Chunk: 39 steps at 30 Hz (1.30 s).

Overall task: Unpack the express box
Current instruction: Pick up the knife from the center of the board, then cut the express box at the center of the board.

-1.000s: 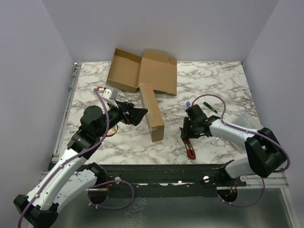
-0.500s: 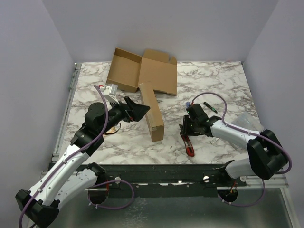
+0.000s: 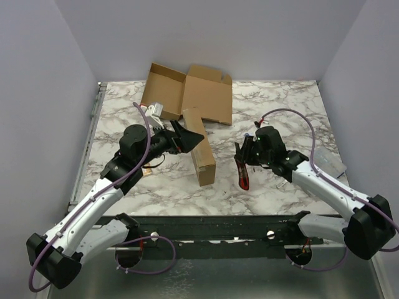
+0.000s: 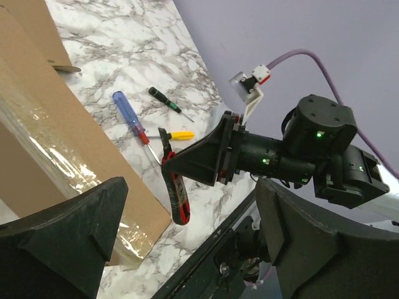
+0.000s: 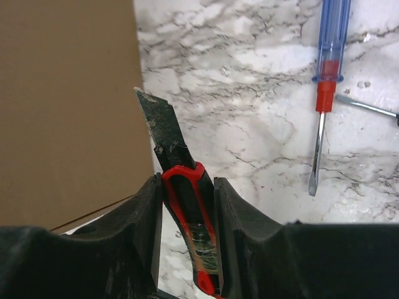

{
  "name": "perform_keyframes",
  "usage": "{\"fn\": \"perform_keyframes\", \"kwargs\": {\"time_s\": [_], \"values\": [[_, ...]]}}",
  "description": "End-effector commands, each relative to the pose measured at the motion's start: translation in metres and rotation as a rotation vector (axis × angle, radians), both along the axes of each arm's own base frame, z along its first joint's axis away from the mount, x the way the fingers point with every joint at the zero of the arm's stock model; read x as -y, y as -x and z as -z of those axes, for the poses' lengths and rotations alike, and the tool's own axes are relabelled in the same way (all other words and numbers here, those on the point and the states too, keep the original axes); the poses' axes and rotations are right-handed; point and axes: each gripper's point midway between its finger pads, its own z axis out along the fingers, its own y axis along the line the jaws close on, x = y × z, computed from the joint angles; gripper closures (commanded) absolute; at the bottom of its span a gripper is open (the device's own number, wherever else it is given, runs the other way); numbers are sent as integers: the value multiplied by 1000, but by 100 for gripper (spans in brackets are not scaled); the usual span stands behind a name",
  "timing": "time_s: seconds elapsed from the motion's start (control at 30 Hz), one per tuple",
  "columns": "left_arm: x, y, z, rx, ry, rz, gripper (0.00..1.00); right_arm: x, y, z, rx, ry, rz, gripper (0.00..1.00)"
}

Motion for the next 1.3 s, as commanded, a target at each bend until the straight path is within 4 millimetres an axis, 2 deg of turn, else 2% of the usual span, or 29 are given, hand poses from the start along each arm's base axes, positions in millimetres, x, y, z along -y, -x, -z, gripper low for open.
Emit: {"fn": "perform_keyframes", "kwargs": {"time_s": [0.0,0.17,0.33,0.43,0.53,0.67,0.83,0.97,1.07,1.27], "values": [[14,5,-32,61,74,86,9,-6,-10,-47,151,-76,-6,100],[40,5,-35,69,93,139,15,-13,-9,-90,295,-147,-71,100],[67,3,-35,87,55,109,18,-15,-5,-127,386,-202,-99,100],[81,4,-38,125,28,127,19,-2,-11,-140,365,-212,25,100],[89,7,-38,170,14,144,18,2,-13,-161,356,-243,80,100],[101,12,-32,169,15,192,16,-1,-11,-195,367,-319,102,100],[112,12,-28,165,13,211,19,-9,-6,-230,379,-400,77,100],[125,8,-30,174,16,225,21,-18,-4,-243,367,-430,40,100],[132,3,-32,181,14,218,24,-27,-1,-245,339,-447,2,100],[137,-13,-34,178,15,155,39,-34,3,-247,311,-481,-25,100]]}}
